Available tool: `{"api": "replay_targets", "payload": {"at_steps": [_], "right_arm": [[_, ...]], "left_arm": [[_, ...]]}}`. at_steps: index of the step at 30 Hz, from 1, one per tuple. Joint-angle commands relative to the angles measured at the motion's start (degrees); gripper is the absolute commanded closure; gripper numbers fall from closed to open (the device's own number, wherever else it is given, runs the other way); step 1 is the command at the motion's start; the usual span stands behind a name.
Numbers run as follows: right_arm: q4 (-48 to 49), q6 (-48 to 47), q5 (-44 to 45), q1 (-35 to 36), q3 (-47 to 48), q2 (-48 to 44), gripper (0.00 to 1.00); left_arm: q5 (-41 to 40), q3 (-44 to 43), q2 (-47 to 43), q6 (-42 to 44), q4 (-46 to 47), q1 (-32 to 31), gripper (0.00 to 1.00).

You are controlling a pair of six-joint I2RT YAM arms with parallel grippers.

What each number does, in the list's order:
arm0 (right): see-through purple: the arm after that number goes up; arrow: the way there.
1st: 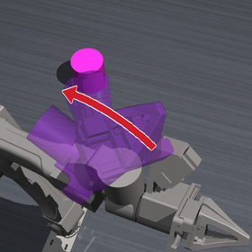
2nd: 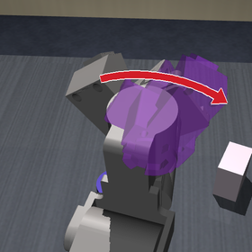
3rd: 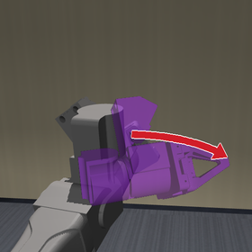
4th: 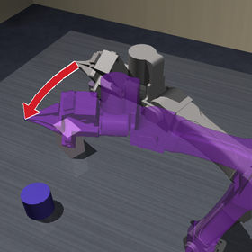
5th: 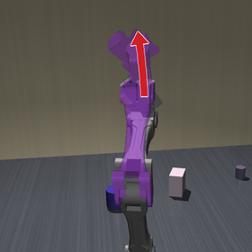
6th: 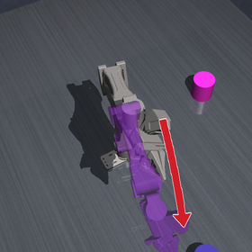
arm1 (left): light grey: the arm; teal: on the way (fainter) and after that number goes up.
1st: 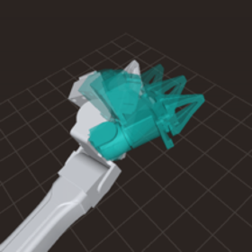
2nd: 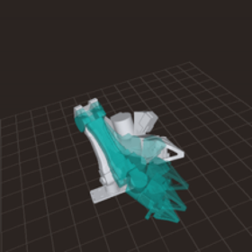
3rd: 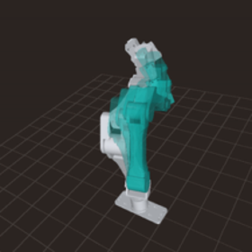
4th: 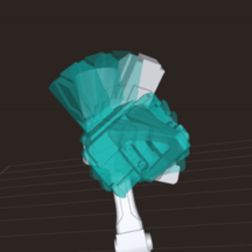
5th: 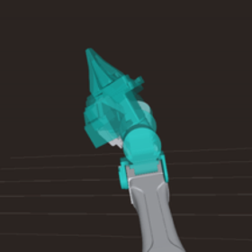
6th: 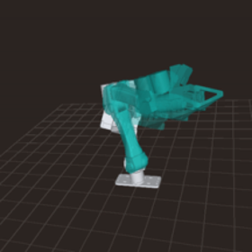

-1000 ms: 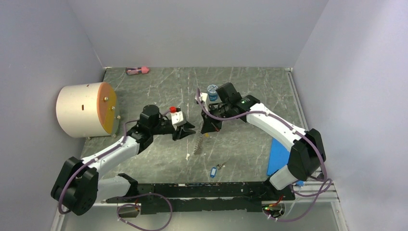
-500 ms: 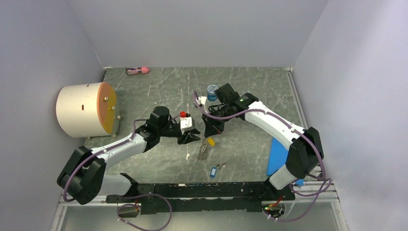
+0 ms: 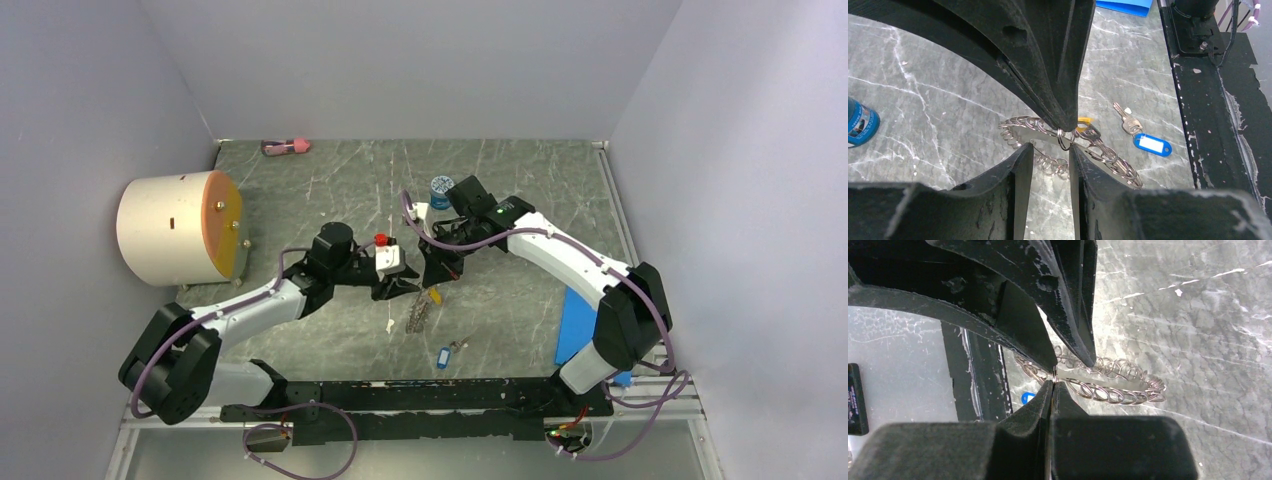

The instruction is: Put the keys on the keyring

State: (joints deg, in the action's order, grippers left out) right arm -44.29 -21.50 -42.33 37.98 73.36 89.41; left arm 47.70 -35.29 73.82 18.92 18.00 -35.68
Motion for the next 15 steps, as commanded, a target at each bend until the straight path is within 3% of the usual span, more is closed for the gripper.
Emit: {"api": "replay_targets", "payload": {"at_steps": [1,15], "right_arm": [[3.6,-1.2,-2.2,0.3,-1.6,-1.9,1.00],[6.1,-1.8,-3.2,0.1,-4.5,-2.9,1.00]], "left_arm": [[0.6,2.3,-2.7,-1.3,6.2,-0.2,0.63],[-2.4,9.9,-8.5,-7.2,17.0,-0.1,0.62]]}}
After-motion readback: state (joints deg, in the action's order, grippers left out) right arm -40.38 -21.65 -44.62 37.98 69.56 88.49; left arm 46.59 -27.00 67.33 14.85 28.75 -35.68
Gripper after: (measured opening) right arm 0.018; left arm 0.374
